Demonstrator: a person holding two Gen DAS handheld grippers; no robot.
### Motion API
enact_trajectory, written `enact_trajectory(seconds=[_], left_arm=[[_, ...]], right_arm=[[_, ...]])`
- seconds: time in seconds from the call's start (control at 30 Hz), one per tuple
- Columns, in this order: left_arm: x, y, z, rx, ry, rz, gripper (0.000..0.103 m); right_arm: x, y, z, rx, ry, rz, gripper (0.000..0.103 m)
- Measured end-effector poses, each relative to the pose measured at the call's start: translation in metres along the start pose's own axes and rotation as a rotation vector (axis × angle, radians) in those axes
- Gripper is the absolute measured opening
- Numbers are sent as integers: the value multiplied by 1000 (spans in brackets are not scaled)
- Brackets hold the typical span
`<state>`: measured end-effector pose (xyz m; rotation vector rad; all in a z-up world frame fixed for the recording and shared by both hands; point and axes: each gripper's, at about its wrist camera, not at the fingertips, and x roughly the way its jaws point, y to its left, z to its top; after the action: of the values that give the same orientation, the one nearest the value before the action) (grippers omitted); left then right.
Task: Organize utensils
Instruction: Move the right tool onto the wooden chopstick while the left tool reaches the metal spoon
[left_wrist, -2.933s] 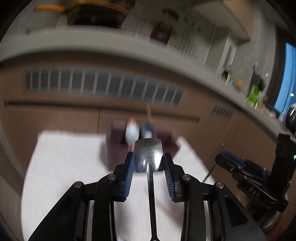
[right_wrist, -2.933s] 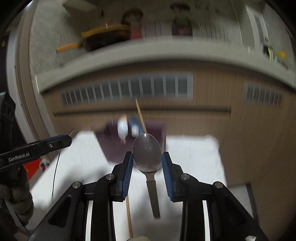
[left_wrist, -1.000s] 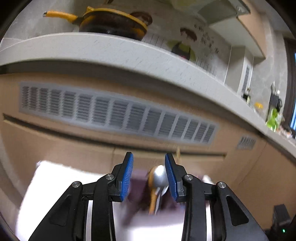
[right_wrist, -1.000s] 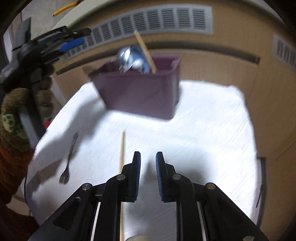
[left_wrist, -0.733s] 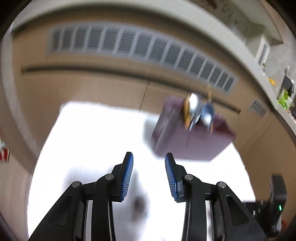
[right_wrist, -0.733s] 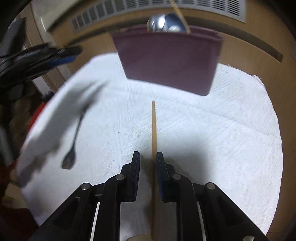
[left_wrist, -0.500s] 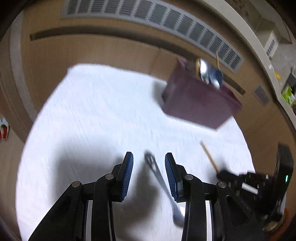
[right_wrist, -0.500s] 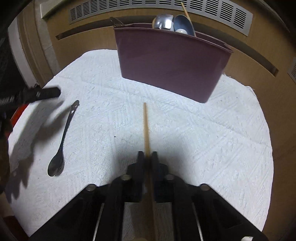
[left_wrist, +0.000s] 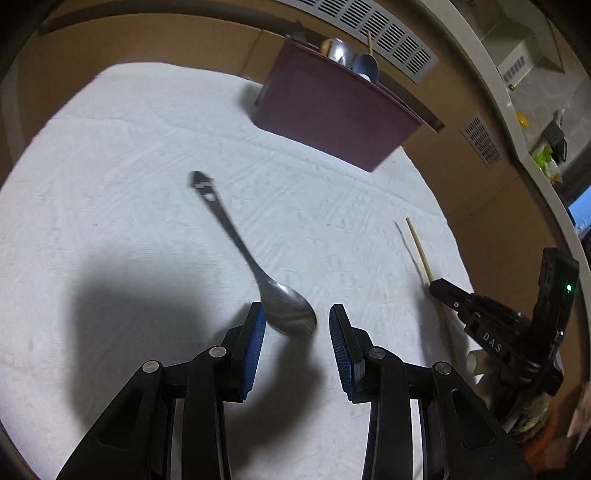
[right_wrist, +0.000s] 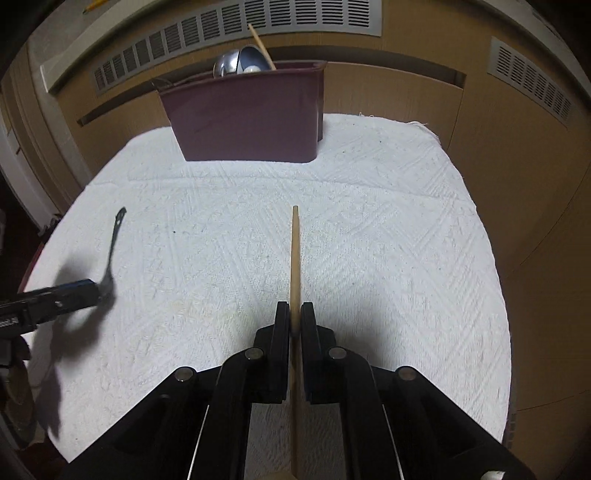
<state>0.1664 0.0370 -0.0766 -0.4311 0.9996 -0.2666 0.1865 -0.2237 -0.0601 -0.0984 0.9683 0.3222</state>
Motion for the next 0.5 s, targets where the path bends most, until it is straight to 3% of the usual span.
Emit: enact_trajectory(seconds=[0.13, 0.37, 0.5], left_arm=[[18, -18, 14, 30, 11, 2, 37], [49, -48, 40, 79, 60, -85, 37], [33, -58, 58, 170, -3, -77, 37]], right_arm=[[-14, -3, -7, 42, -44, 15, 7], [-16, -5, -23, 44, -61, 18, 11], [-8, -10, -26, 73, -48, 38, 13]])
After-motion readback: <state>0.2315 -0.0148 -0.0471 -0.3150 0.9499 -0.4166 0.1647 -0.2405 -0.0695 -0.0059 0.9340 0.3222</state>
